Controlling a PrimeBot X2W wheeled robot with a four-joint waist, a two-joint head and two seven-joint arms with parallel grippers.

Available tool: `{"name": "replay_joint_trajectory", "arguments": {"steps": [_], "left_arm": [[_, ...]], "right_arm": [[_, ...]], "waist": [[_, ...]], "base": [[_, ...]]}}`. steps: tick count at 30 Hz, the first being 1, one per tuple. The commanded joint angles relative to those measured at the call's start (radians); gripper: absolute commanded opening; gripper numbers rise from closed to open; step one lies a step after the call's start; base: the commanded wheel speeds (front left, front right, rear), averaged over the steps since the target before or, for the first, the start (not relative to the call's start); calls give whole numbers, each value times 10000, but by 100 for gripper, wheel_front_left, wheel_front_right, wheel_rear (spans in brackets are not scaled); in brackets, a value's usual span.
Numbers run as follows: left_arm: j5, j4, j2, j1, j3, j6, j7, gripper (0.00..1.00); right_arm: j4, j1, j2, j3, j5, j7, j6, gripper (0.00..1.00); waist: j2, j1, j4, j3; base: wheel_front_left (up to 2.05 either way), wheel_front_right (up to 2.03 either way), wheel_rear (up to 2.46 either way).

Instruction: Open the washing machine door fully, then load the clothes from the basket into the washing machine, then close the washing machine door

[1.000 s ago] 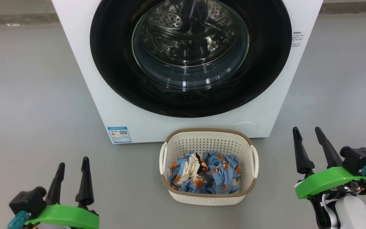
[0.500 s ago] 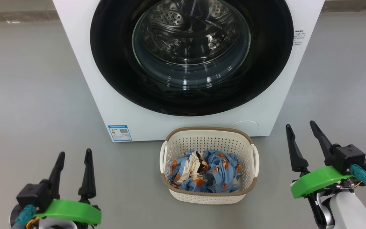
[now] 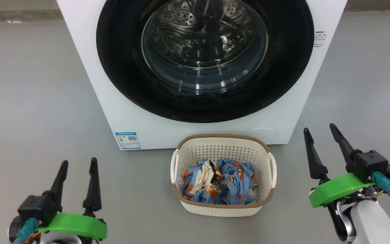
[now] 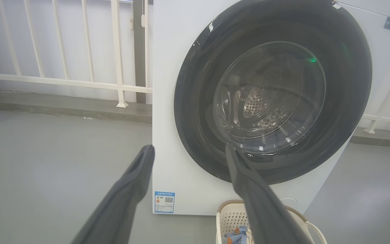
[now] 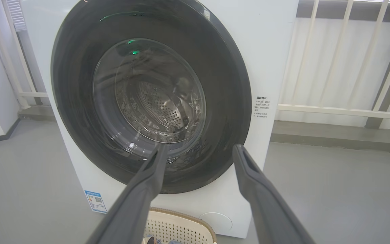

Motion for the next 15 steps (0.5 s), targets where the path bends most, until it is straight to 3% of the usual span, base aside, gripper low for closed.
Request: {"name": "replay_joint_trajectory", "arguments": {"steps": [1, 15], "left_arm": [[67, -153, 246, -475, 289, 47, -74, 100], [51, -128, 256, -479, 295, 41, -74, 100]], "right_arm": [[-239, -390, -65, 223, -127, -122, 56, 100], [-227, -393, -26, 183, -118, -122, 56, 100]], "waist": [[0, 0, -2, -1], [0, 0, -33, -24]], "base": [[0, 0, 0], [0, 0, 0]]}}
